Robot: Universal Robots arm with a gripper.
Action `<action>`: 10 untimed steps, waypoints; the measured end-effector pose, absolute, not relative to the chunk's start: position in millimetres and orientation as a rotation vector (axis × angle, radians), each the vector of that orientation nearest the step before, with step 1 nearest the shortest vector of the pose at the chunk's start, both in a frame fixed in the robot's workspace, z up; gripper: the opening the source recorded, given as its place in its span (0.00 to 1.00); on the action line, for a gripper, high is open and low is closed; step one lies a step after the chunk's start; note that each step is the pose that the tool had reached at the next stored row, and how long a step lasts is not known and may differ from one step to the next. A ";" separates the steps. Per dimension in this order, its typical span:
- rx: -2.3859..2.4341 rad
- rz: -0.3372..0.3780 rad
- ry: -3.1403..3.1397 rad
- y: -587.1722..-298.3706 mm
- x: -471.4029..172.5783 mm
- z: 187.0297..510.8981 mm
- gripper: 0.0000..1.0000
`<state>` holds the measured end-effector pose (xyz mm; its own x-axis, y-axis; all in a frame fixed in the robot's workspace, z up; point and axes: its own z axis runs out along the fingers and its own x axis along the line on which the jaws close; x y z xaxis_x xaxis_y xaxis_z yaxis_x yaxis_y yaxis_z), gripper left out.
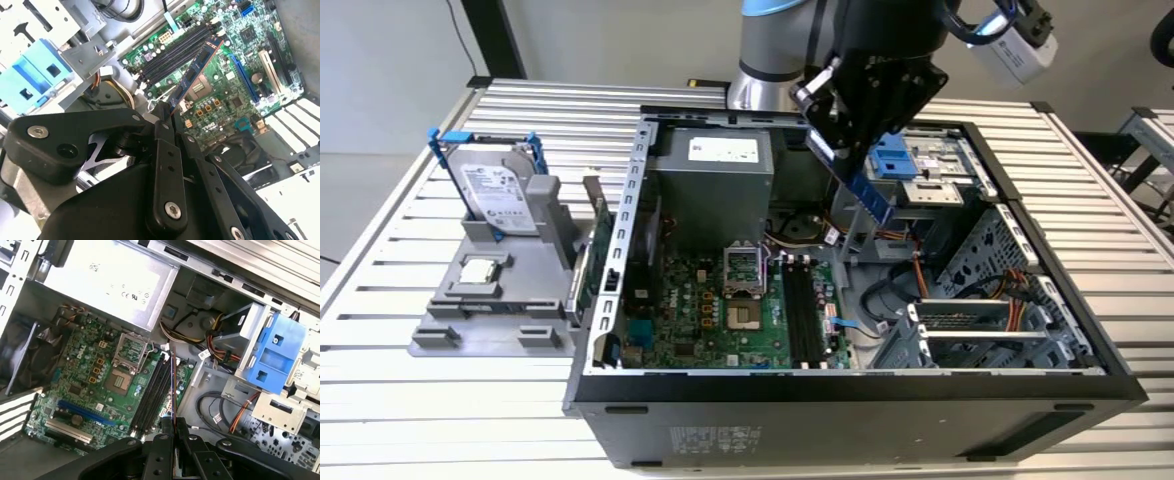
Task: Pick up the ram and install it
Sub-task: 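Press down the ram until it locks into place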
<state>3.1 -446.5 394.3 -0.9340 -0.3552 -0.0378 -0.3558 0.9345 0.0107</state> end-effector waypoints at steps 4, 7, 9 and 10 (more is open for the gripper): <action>-0.478 0.025 3.069 -446.5 3.1 394.3 0.00; -0.416 0.024 3.078 -446.5 3.1 394.4 0.00; -0.374 0.023 3.083 -446.5 3.1 394.4 0.00; -0.355 0.023 3.085 -446.5 3.0 394.4 0.00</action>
<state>3.0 -446.5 394.4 -0.9733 -0.2266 -0.0377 -0.2271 0.9738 0.0104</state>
